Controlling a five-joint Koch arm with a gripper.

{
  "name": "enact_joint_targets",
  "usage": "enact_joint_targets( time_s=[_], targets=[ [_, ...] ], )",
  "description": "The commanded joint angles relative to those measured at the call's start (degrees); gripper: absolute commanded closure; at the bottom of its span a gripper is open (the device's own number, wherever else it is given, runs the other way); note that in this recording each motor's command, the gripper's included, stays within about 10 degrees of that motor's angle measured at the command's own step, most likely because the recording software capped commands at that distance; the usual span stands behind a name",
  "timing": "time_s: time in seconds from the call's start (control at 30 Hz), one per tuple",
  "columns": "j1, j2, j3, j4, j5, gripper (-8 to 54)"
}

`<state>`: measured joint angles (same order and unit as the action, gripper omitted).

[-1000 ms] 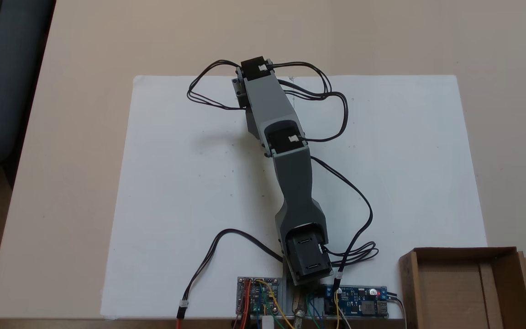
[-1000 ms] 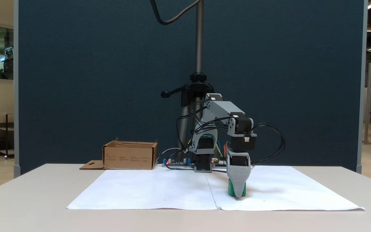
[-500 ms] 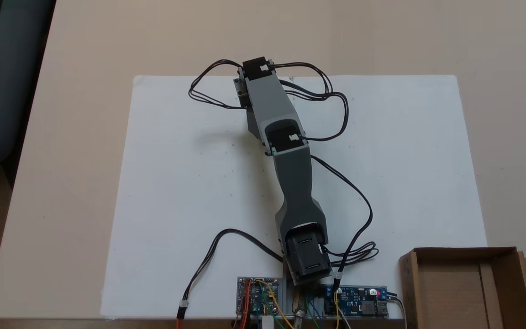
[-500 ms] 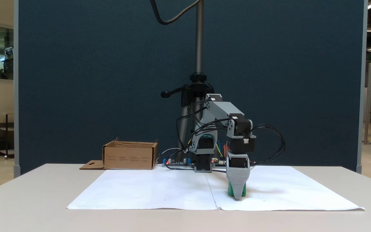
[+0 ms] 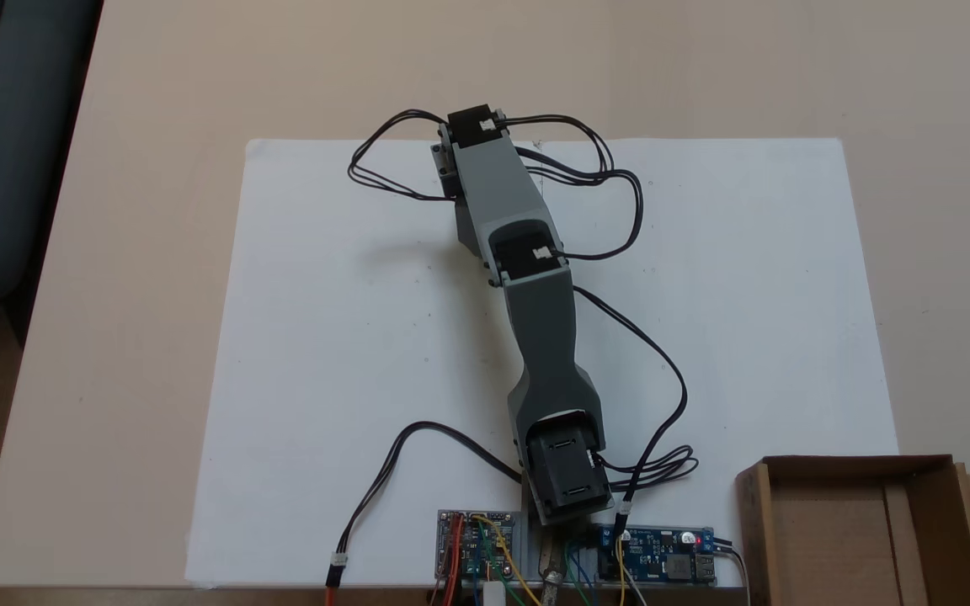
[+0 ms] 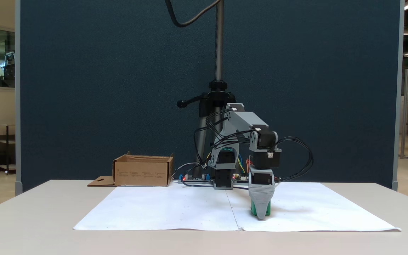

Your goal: Grasp a green dice and put it in the bin.

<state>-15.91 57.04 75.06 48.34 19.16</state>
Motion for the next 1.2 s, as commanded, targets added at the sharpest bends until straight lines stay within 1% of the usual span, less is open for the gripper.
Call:
enact_joint_targets(
  time_s=[0.0,0.17,0.23,0.53,0.63,0.93,1.03,1.17],
  targets=[
    [0.00,1.14,-0.44,-1.14,-0.26,4.0],
    [0.00,1.14,-0.26,-1.05,-0.26,4.5],
    [0.00,1.14,-0.26,-1.05,-0.26,6.7],
    [-0.18,1.23,0.26,-0.88,-0.26,6.2],
    [-0.53,1.23,0.62,-0.88,-0.26,4.3],
    [-0.62,1.23,0.70,-0.88,-0.26,4.4],
    [-0.88,1.23,0.70,-0.44,-0.18,6.6],
    [-1.41,1.14,0.70,-0.18,-0.26,6.7]
  ],
)
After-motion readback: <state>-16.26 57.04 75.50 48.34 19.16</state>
